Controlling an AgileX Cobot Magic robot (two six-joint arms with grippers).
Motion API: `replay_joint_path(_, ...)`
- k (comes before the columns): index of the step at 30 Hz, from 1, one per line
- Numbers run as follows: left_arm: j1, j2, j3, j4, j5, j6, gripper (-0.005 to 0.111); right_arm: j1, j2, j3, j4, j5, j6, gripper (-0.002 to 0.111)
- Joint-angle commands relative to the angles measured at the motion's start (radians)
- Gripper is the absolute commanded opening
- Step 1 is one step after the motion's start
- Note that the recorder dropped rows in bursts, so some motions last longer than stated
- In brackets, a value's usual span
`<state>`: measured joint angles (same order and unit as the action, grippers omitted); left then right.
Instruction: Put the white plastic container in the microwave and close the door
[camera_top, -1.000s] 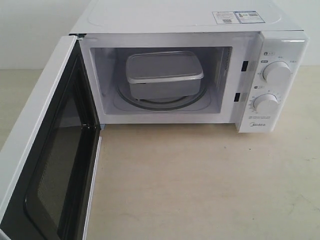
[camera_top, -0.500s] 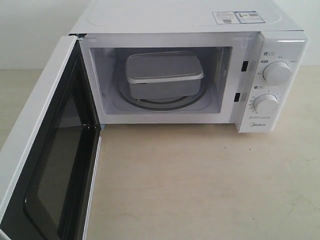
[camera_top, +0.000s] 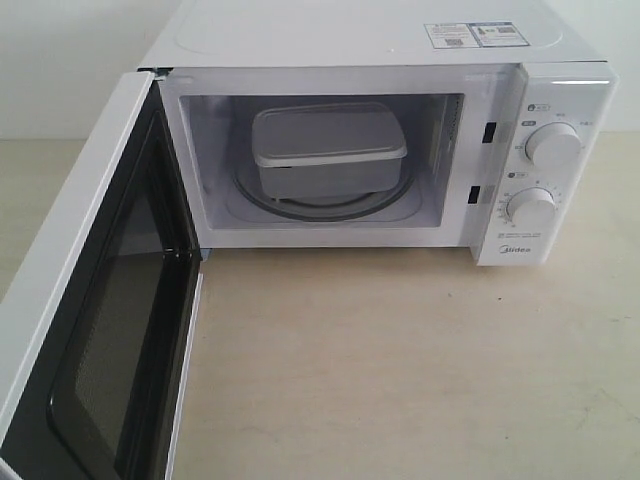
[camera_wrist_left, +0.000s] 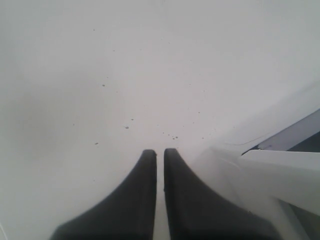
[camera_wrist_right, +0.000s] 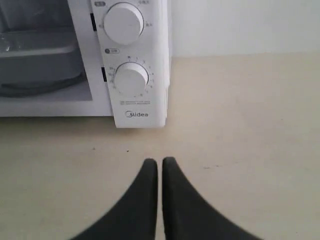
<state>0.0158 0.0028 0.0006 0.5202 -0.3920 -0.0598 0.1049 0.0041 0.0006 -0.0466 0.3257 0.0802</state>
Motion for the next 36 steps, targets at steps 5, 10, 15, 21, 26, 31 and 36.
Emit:
replay_joint_path(5, 0.002, -0.003, -0.001, 0.0, -0.001, 0.001, 0.004, -0.005, -0.004, -0.001, -0.017, 0.008, 0.004, 0.0)
replay_joint_path(10, 0.002, -0.003, -0.001, 0.0, -0.001, 0.001, 0.004, -0.005, -0.004, -0.001, -0.014, 0.008, 0.004, 0.0)
replay_joint_path(15, 0.002, -0.003, -0.001, 0.0, -0.001, 0.001, 0.004, -0.005, -0.004, -0.001, -0.014, 0.008, 0.004, 0.0)
replay_joint_path(21, 0.002, -0.003, -0.001, 0.0, -0.001, 0.001, 0.004, -0.005, -0.004, -0.001, -0.014, 0.008, 0.004, 0.0)
replay_joint_path(26, 0.002, -0.003, -0.001, 0.0, -0.001, 0.001, 0.004, -0.005, -0.004, -0.001, -0.014, 0.008, 0.004, 0.0)
replay_joint_path(31, 0.002, -0.003, -0.001, 0.002, 0.0, 0.165, 0.004, -0.005, -0.004, -0.001, -0.014, 0.008, 0.004, 0.0)
replay_joint_path(36, 0.002, -0.003, -0.001, 0.0, -0.004, 0.199, 0.004, -0.005, -0.004, -0.001, -0.014, 0.008, 0.006, 0.0)
